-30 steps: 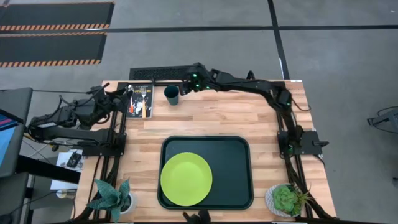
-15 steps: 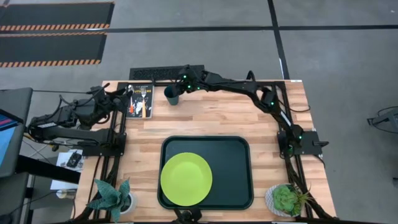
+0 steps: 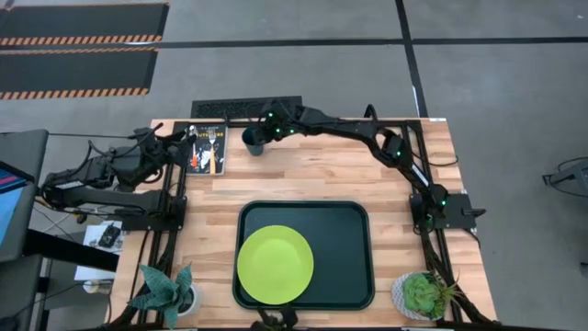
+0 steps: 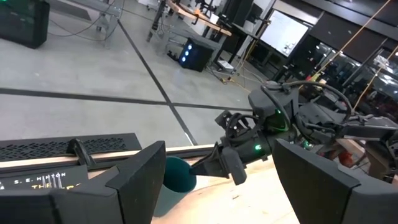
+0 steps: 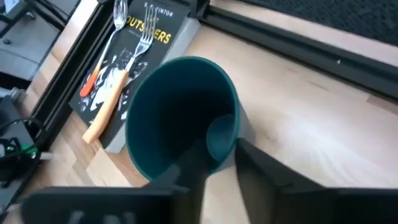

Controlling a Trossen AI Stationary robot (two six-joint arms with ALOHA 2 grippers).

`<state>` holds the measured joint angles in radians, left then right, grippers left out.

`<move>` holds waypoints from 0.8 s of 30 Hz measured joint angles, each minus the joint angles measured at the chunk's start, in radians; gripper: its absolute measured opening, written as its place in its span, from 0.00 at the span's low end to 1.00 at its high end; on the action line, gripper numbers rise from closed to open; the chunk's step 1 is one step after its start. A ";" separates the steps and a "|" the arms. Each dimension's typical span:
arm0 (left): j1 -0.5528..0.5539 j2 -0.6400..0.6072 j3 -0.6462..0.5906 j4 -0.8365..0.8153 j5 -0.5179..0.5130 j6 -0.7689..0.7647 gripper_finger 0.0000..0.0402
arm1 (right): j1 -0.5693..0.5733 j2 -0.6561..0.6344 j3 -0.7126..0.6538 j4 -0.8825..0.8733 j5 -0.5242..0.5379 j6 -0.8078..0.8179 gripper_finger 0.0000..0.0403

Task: Pick and place plate/cup/fork/spoon on tray
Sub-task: Put the blue cup to the top of the green plate on the green serving tray

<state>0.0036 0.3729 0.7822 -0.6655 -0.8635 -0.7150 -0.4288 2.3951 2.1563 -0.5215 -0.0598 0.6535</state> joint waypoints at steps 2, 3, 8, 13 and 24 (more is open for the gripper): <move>0.000 0.000 0.000 0.000 0.000 0.000 0.70 | -0.007 0.000 0.000 -0.007 -0.043 0.001 0.16; 0.000 0.000 0.000 0.000 0.000 0.000 0.70 | -0.012 0.000 0.000 -0.014 -0.057 0.001 0.13; 0.000 0.000 0.000 0.000 -0.001 0.000 0.70 | -0.027 0.000 0.000 -0.050 -0.074 0.001 0.02; 0.000 0.000 0.000 0.000 -0.001 0.000 0.70 | -0.028 0.000 0.000 -0.051 -0.075 -0.001 0.03; 0.000 0.000 0.000 -0.004 -0.001 0.012 0.70 | -0.028 0.000 0.000 -0.059 -0.134 -0.019 0.01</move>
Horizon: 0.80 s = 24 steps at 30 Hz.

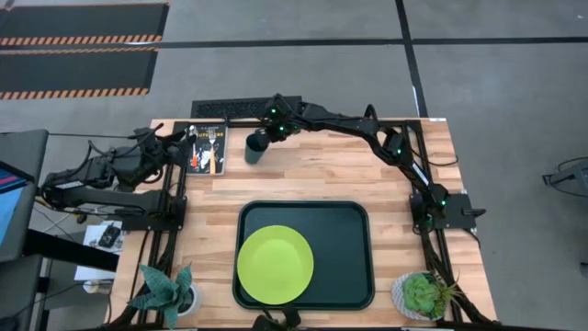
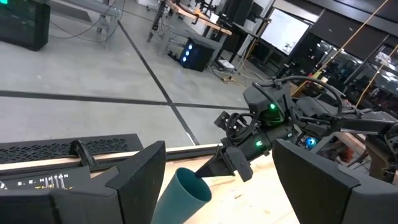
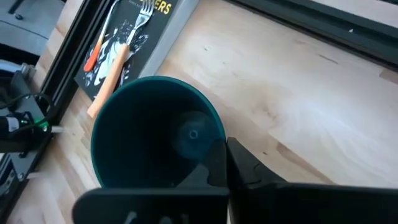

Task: Pick and place plate/cup/fork/spoon on tray
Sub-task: Put the blue cup to the top of the green plate on the green serving tray

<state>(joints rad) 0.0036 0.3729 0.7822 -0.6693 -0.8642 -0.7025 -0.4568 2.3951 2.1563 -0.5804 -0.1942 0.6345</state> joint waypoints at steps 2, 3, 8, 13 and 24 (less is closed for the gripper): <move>0.000 0.000 0.000 0.000 0.000 0.000 0.70 | 0.000 -0.001 0.000 -0.012 -0.020 0.000 0.01; 0.000 0.000 0.000 0.000 0.000 0.000 0.70 | 0.000 -0.003 0.000 -0.024 -0.024 0.000 0.01; 0.000 0.000 0.000 0.000 0.000 0.000 0.70 | 0.006 -0.015 0.000 -0.048 -0.051 -0.007 0.01; 0.000 0.000 0.000 0.001 0.000 0.000 0.70 | 0.023 -0.067 0.000 -0.091 -0.054 -0.044 0.00; 0.000 0.000 0.000 0.001 0.001 0.000 0.70 | 0.119 -0.257 0.000 -0.387 -0.053 -0.171 0.00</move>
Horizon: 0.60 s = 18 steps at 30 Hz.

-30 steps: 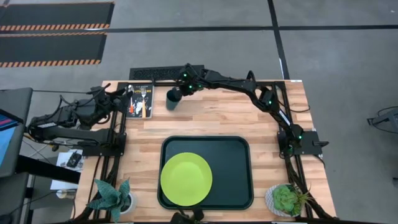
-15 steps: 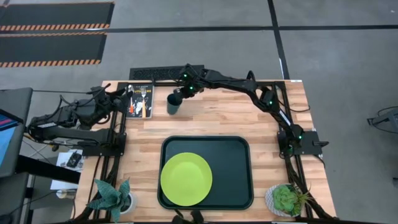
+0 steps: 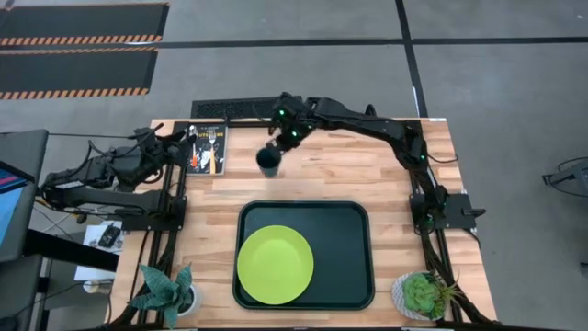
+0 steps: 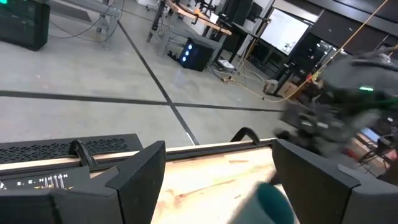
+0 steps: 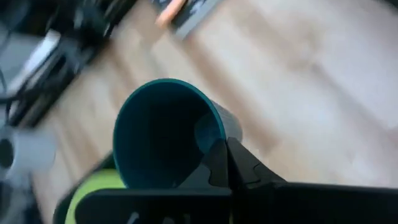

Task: Pick and place plate/cup/fork/spoon on tray
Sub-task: Put the blue cup to the top of the green plate on the green serving tray

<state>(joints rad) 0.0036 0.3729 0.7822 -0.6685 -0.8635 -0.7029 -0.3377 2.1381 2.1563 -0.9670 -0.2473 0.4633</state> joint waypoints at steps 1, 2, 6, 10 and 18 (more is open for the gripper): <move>0.000 0.000 0.000 0.000 0.000 0.000 0.70 | 0.019 -0.019 0.000 -0.045 0.000 -0.008 0.00; 0.000 0.000 0.000 0.000 0.000 0.000 0.70 | 0.040 -0.038 0.000 -0.087 0.000 -0.017 0.00; 0.000 0.000 0.000 0.000 0.000 0.000 0.70 | 0.117 -0.100 -0.005 -0.207 0.001 -0.030 0.00; 0.000 0.000 0.000 0.000 0.000 0.000 0.70 | 0.186 -0.148 -0.055 -0.206 0.015 -0.011 0.00; 0.000 0.000 0.000 0.000 0.000 0.000 0.70 | 0.300 -0.222 -0.284 -0.036 0.084 0.058 0.00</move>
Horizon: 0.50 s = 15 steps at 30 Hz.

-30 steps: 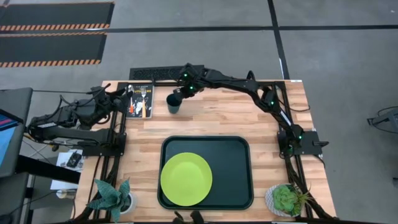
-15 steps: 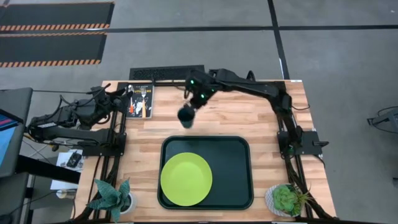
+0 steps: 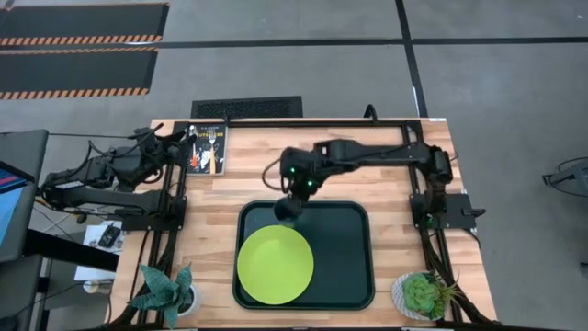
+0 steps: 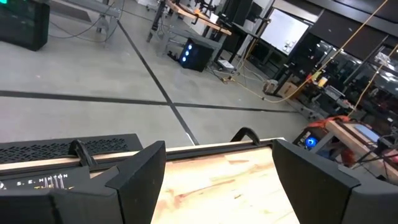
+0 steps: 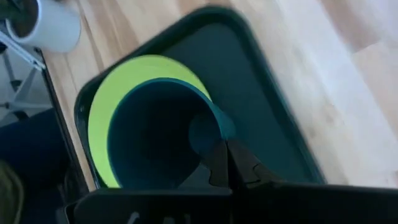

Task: Pick and place plate/cup/fork/spoon on tray
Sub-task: Put the blue cup to the top of the green plate on the green serving tray

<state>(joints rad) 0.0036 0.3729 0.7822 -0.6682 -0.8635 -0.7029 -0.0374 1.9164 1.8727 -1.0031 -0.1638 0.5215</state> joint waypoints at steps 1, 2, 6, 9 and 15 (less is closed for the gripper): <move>0.000 0.000 0.000 0.000 0.000 0.000 0.70 | 0.001 -0.013 -0.040 0.028 0.001 0.017 0.00; 0.000 0.000 0.000 0.000 0.000 0.000 0.70 | 0.000 -0.028 -0.083 0.061 0.001 0.033 0.00; 0.000 0.000 0.000 0.000 0.000 0.000 0.70 | -0.015 -0.085 -0.232 0.253 0.008 0.073 0.00; 0.000 0.000 0.000 0.000 0.000 0.000 0.70 | -0.032 -0.110 -0.319 0.340 0.008 0.100 0.00; 0.000 0.000 0.000 0.000 0.000 0.000 0.70 | -0.038 -0.111 -0.427 0.442 0.008 0.135 0.00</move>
<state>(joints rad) 0.0032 0.3729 0.7822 -0.6682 -0.8635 -0.7033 -0.0754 1.8050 1.4461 -0.5616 -0.1560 0.6560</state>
